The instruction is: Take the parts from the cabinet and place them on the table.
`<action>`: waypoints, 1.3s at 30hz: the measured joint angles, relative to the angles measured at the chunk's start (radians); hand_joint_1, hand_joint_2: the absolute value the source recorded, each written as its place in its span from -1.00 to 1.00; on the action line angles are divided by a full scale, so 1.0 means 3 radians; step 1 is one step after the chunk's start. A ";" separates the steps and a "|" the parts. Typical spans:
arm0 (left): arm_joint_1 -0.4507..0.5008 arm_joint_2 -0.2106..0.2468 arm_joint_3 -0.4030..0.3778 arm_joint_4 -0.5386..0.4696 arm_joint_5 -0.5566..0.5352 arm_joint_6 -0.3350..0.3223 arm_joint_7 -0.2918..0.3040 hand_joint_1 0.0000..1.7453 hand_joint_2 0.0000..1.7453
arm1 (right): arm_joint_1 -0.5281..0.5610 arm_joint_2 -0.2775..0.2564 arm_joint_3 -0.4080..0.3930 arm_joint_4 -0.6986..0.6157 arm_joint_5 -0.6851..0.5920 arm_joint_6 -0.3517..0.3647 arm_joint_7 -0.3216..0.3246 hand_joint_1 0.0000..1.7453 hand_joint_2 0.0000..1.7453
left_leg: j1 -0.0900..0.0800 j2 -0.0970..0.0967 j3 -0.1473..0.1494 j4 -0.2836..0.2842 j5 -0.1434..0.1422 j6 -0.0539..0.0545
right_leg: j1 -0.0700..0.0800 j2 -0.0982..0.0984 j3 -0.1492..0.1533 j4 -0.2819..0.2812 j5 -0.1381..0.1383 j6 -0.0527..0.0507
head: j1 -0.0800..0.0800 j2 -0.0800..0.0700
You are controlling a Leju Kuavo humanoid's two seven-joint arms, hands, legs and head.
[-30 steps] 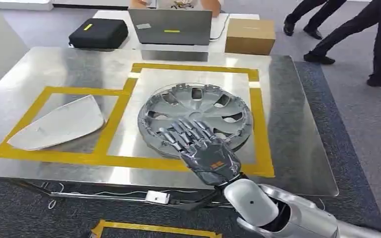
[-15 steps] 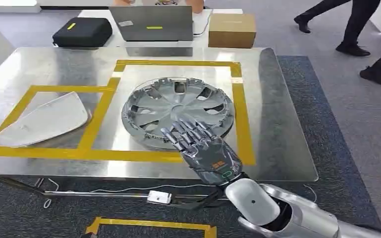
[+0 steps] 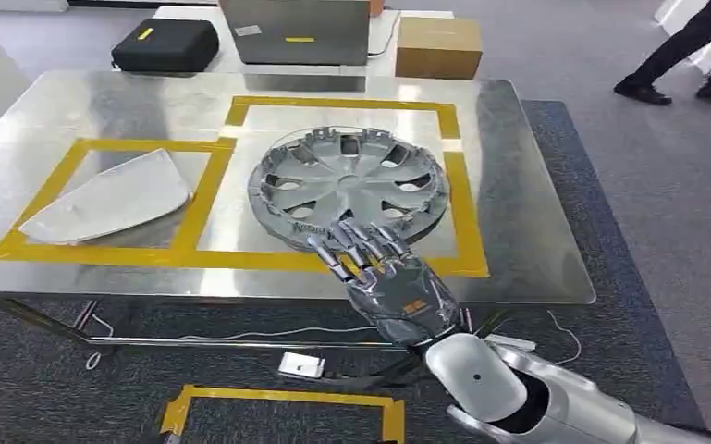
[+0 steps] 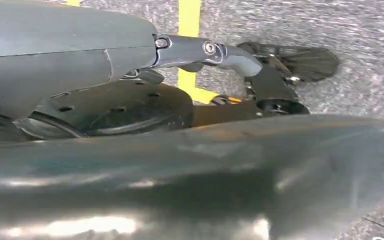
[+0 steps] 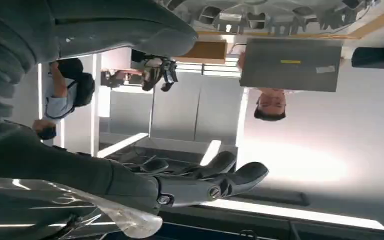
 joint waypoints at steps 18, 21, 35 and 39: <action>-0.0003 -0.0024 -0.0013 0.0005 0.0097 0.0014 -0.0004 -1.00 -1.00 | 0.0051 0.0001 -0.0056 -0.0013 0.0000 -0.0009 -0.0008 -1.00 1.00 | 0.0060 -0.0030 0.0113 0.0197 -0.0129 -0.0248 | 0.0012 -0.0033 0.0344 -0.0387 0.0286 -0.0105 | -0.0032 0.0000; -0.0002 -0.0032 -0.0014 0.0006 0.0121 0.0015 -0.0008 -1.00 -1.00 | 0.0107 -0.0003 -0.0092 -0.0029 0.0000 -0.0083 0.0062 -1.00 1.00 | 0.0025 -0.0053 0.0114 0.0080 -0.0161 -0.0146 | 0.0017 -0.0032 0.0294 -0.0382 0.0371 -0.0035 | -0.0030 0.0000; -0.0005 -0.0088 -0.0120 0.0017 0.0216 0.0039 -0.0033 -1.00 -1.00 | 0.0465 -0.0048 -0.0318 -0.0092 0.0000 -0.0452 0.0368 -1.00 1.00 | -0.0088 0.0005 -0.0350 0.0086 0.0271 0.0007 | 0.0143 -0.0054 0.0884 -0.0520 -0.0065 -0.0222 | -0.0011 0.0000; -0.0016 -0.0086 -0.0178 0.0033 0.0235 0.0062 -0.0025 -1.00 -1.00 | 0.0653 -0.0047 -0.0469 -0.0116 0.0000 -0.0521 0.0399 -1.00 1.00 | -0.0080 -0.0011 -0.0408 0.0086 0.0233 -0.0073 | 0.0112 -0.0065 0.0838 -0.0630 0.0078 -0.0220 | -0.0013 0.0001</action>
